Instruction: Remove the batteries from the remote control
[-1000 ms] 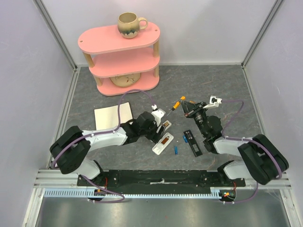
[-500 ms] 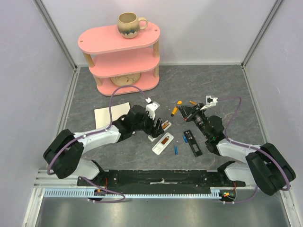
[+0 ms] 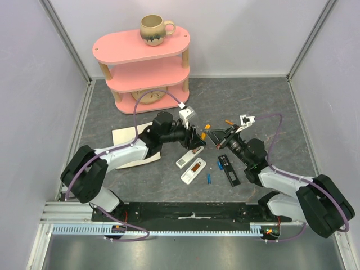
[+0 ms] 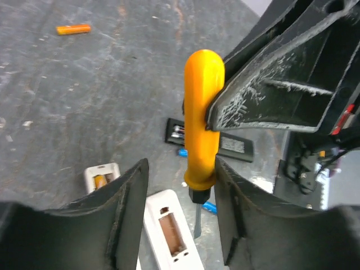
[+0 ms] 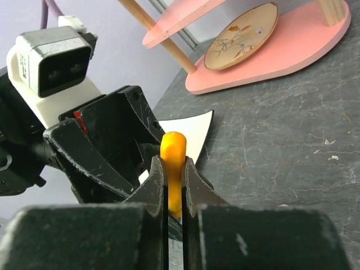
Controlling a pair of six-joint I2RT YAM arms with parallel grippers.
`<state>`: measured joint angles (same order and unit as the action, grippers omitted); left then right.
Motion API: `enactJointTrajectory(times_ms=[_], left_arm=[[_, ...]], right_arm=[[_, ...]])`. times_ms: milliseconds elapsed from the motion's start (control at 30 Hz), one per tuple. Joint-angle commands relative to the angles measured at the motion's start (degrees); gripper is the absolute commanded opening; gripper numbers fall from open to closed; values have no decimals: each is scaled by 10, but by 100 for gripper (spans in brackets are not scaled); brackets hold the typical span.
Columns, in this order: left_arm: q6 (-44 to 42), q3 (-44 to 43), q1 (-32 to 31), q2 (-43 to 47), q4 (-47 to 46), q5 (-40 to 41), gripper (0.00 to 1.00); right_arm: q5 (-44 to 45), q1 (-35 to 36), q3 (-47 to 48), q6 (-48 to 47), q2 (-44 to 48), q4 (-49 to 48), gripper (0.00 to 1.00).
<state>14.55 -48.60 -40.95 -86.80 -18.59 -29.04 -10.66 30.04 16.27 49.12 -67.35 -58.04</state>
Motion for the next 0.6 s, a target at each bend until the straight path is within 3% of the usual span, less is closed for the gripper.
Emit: enactJointTrajectory(times_ms=[0,33,100,133,200,267,367,400,567], left_arm=[[41,-26,2,-21,-71,-73,44],[43,-27,2,-22,-73,-77,22],[40,-25,2,-21,-68,-78,5],[38,-24,2,-20,-60,-78,2],[31,-17,1,-13,-55,-83,2],[28,-12,2,-6,-51,-91,2],[28,0,2,3,-51,-103,2],[26,1,2,8,-50,-106,2],[22,5,2,14,-44,-129,2]], right_arm=[[-23,7,5,13,17,-8,0],[-24,7,3,12,21,-6,0],[-25,7,-1,10,27,6,0],[-26,7,-2,6,31,12,0],[-27,5,-8,5,35,14,30],[-34,5,-12,4,39,10,46],[-52,-2,-13,17,33,-4,62],[-59,-3,-11,19,28,-10,63],[-101,-10,3,39,-4,-41,41]])
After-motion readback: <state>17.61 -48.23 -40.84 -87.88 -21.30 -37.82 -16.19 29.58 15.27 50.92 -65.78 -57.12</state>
